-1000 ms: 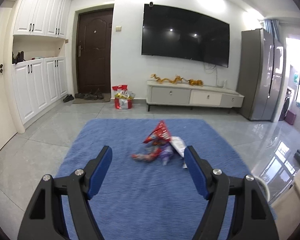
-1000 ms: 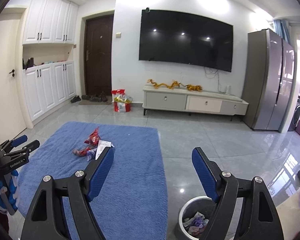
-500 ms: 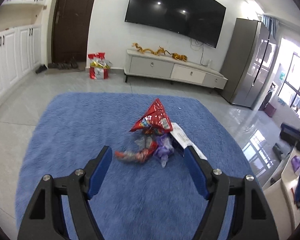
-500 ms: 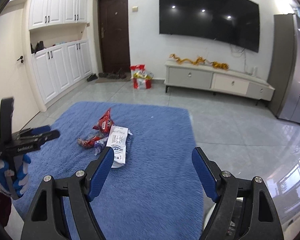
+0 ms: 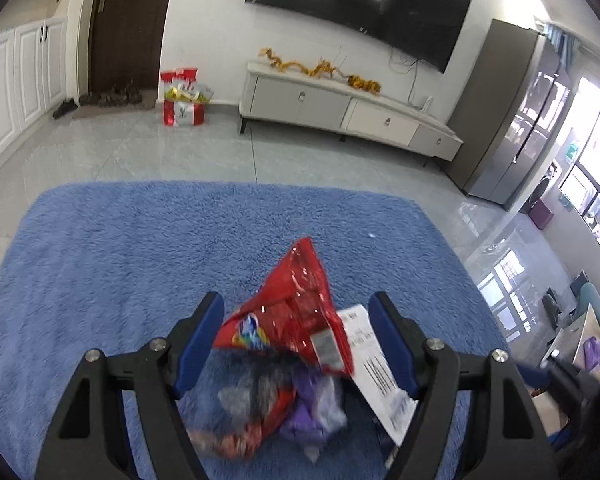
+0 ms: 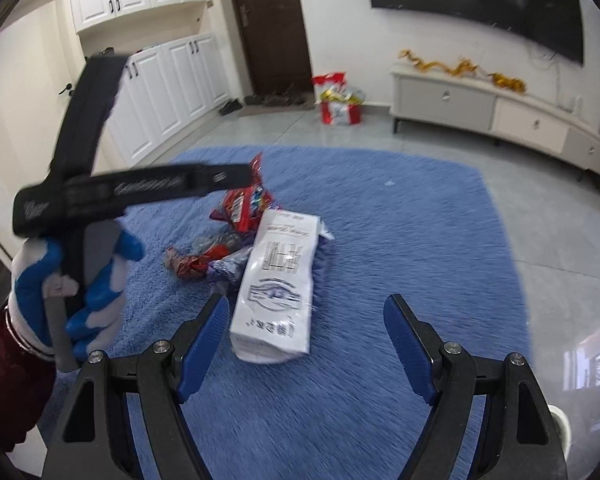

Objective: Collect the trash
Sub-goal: 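Grasp the red snack bag with the left tool while the right grasps the white milk carton, then carry the red bag and white carton to the trash bin and open both tools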

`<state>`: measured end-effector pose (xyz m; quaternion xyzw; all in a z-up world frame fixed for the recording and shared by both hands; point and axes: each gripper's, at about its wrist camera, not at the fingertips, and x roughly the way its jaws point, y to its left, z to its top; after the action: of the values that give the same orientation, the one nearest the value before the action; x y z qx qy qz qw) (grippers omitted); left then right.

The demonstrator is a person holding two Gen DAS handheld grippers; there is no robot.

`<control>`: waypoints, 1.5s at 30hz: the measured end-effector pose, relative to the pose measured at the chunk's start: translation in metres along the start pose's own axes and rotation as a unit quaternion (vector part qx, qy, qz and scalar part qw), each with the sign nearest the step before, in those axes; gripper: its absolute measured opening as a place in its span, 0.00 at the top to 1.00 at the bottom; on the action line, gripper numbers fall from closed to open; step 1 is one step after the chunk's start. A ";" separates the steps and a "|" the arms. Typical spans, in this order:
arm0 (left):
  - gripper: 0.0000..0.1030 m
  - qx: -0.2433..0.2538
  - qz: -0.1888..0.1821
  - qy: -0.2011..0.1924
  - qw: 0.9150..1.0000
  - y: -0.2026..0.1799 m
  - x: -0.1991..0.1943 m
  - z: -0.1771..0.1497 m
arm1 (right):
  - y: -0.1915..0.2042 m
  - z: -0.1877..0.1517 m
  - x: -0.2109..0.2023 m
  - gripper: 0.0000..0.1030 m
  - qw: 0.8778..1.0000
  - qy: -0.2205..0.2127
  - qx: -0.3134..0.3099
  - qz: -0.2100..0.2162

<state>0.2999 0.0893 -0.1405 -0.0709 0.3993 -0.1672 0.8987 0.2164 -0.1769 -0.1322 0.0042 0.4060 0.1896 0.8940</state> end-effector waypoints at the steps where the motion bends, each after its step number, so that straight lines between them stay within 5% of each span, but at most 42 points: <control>1: 0.29 -0.005 0.000 0.009 1.000 0.002 0.007 0.002 | 0.002 0.001 0.007 0.23 1.000 0.004 -0.004 0.004; 11: 0.42 -0.045 -0.003 0.039 0.998 0.029 0.031 -0.005 | 0.006 0.003 0.059 0.27 0.998 0.053 -0.011 0.033; 19: 0.80 -0.076 0.002 0.030 0.997 0.042 0.028 -0.007 | -0.004 0.003 0.062 0.45 0.997 0.064 0.013 0.050; 23: 0.83 -0.089 0.004 0.017 0.996 0.045 0.015 -0.006 | -0.006 -0.002 0.049 0.51 0.997 0.057 0.016 0.049; 26: 0.83 -0.092 0.002 0.007 0.996 0.043 0.001 -0.004 | -0.008 -0.007 0.038 0.69 0.998 0.050 0.023 0.044; 36: 0.83 -0.085 0.008 -0.020 0.996 0.028 -0.059 -0.015 | -0.019 -0.023 0.007 0.73 0.996 0.033 0.068 0.047; 39: 0.83 -0.083 0.011 -0.029 0.996 0.025 -0.079 -0.018 | -0.016 -0.029 -0.014 0.87 0.996 0.019 0.071 0.054; 45: 0.83 -0.078 0.015 -0.044 0.996 0.012 -0.112 -0.029 | -0.012 -0.041 -0.047 0.94 0.995 0.001 0.076 0.060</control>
<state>0.2111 0.1411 -0.0854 -0.1418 0.3722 -0.1193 0.9094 0.1622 -0.2096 -0.1280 0.0961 0.4195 0.2114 0.8776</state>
